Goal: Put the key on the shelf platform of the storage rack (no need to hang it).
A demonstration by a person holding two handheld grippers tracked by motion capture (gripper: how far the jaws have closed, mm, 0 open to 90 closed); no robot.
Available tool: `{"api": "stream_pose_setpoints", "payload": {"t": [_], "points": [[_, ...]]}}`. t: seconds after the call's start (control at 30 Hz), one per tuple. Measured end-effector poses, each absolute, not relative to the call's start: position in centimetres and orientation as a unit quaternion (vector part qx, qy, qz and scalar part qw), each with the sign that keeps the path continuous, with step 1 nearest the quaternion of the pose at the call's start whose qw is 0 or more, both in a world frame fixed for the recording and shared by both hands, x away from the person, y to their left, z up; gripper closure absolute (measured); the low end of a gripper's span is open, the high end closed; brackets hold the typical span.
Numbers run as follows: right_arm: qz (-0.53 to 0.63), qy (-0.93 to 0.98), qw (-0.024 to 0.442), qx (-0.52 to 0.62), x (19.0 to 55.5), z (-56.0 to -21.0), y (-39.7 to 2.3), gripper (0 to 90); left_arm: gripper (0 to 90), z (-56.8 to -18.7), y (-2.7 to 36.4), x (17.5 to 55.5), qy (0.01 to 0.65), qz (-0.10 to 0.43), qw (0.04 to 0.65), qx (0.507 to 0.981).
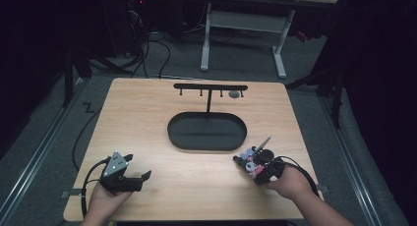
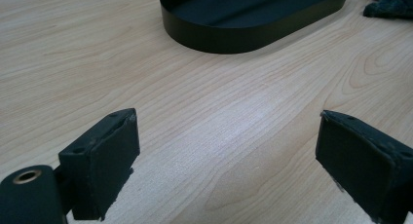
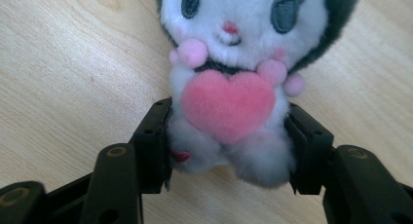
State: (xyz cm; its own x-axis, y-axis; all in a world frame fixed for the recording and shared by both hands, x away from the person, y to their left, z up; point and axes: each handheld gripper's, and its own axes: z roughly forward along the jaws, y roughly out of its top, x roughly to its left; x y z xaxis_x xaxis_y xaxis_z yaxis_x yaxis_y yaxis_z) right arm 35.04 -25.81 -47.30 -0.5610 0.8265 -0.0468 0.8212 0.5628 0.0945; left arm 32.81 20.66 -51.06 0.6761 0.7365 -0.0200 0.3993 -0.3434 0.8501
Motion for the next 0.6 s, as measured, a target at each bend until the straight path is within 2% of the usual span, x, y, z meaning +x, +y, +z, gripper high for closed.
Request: {"api": "stream_pose_setpoints", "payload": {"t": [0.6], "points": [[0.067, 0.882, 0.068, 0.462, 36.1, -43.7, -24.9, 47.6, 9.8, -51.0, 20.8, 32.6, 0.355, 0.191, 0.452, 0.795]]}}
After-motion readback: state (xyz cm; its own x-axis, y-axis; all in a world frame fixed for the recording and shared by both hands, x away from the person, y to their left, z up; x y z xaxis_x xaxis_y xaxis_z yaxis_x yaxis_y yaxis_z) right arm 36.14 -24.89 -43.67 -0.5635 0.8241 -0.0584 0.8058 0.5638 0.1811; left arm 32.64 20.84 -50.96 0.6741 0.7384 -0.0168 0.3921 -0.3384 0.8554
